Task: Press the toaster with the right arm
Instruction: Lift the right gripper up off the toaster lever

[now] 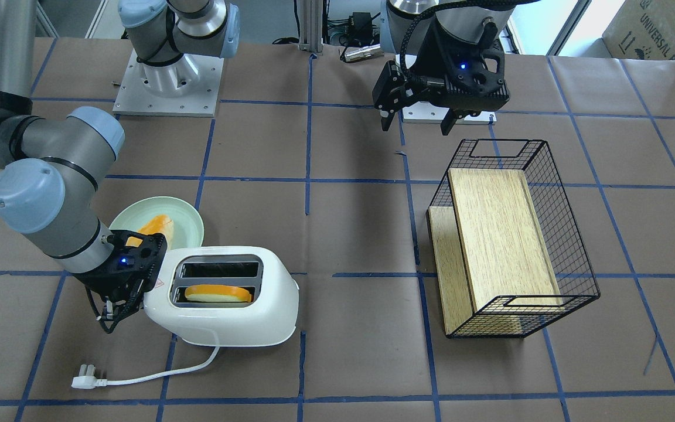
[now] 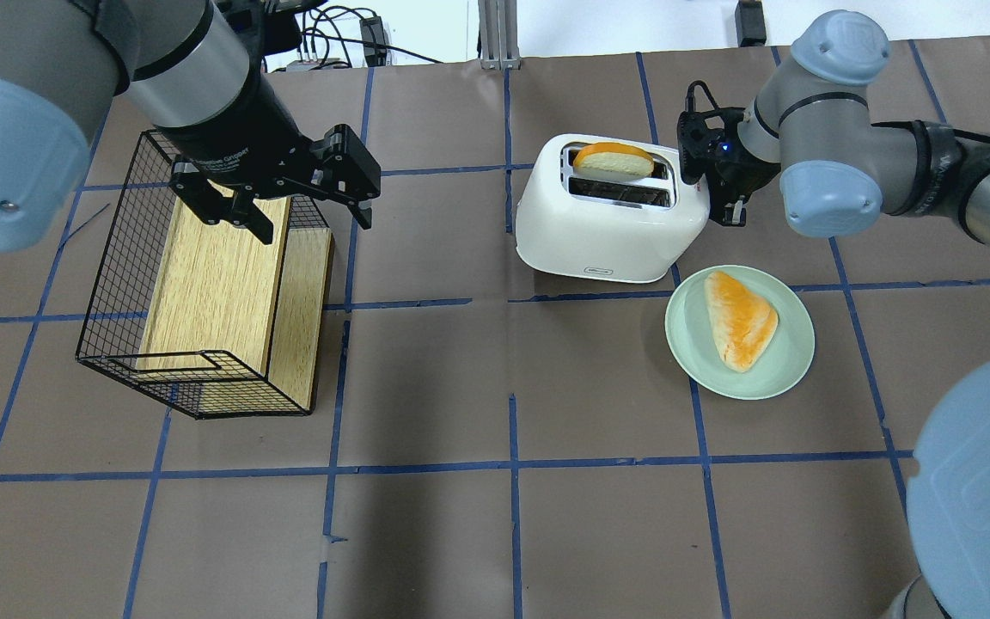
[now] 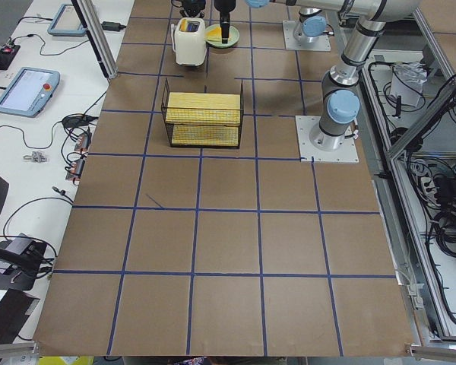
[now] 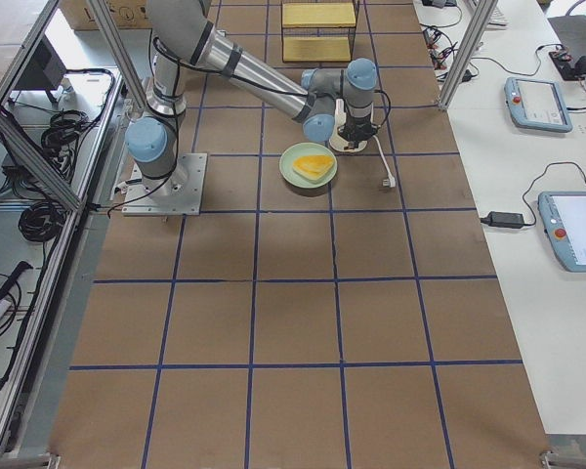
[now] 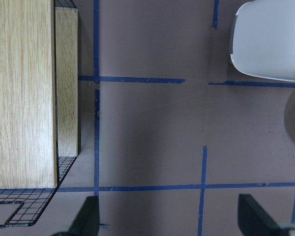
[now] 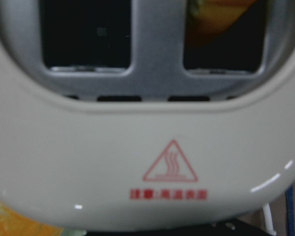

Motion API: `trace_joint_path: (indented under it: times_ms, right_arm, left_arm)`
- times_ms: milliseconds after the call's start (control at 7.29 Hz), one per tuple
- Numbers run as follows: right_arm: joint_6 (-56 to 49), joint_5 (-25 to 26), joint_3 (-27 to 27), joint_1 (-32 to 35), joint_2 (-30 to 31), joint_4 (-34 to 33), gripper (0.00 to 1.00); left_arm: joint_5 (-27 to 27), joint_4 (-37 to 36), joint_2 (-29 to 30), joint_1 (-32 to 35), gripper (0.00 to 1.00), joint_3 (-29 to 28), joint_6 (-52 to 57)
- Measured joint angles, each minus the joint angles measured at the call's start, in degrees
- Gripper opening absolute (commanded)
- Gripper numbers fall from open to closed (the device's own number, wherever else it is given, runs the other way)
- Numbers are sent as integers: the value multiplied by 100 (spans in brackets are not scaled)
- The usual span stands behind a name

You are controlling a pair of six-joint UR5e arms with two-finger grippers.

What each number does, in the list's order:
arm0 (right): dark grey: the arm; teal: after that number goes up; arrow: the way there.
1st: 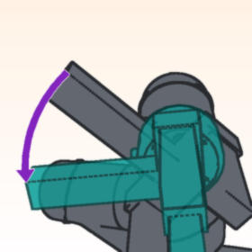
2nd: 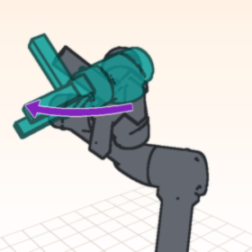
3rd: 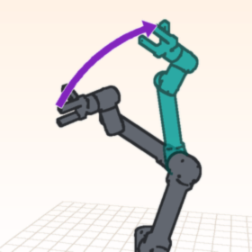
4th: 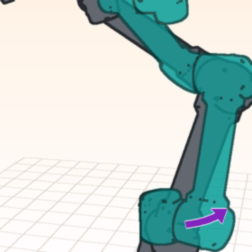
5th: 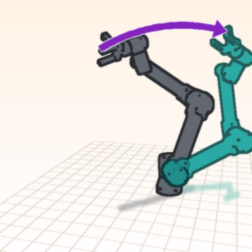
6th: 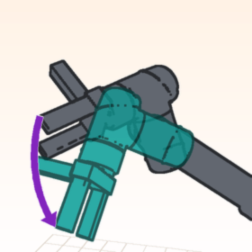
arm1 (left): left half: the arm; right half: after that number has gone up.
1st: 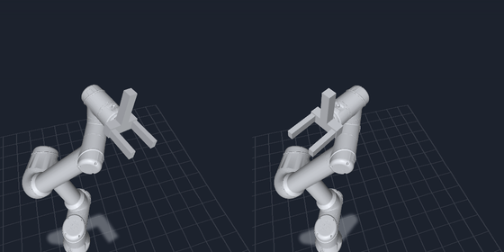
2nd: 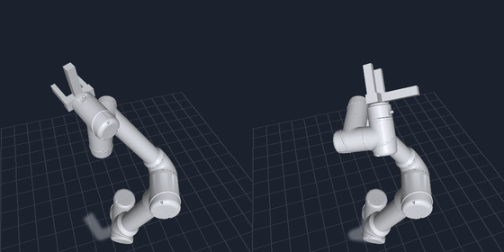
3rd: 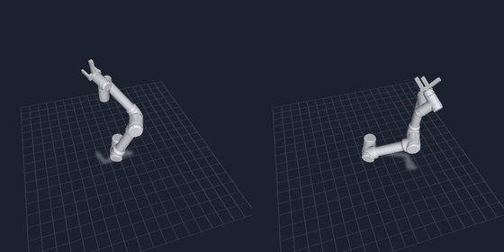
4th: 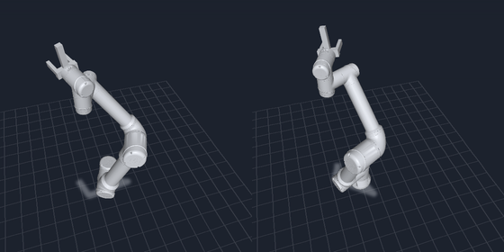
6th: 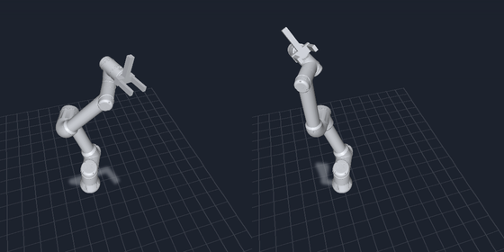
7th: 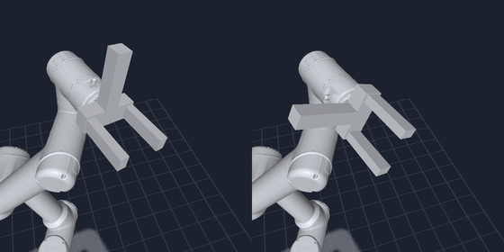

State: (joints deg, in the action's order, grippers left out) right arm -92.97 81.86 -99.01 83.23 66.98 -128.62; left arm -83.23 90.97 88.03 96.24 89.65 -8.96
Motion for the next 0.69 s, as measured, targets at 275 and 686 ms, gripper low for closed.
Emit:
trace_joint_path:
  times_ms: [275,686]
  right_arm:
    - [281,148,242,1,216,396,100]
    - [763,473,359,1,630,827,95]
  left_arm:
    - [0,0,2,0,100,0,0]
    - [0,0,1,0,100,0,0]
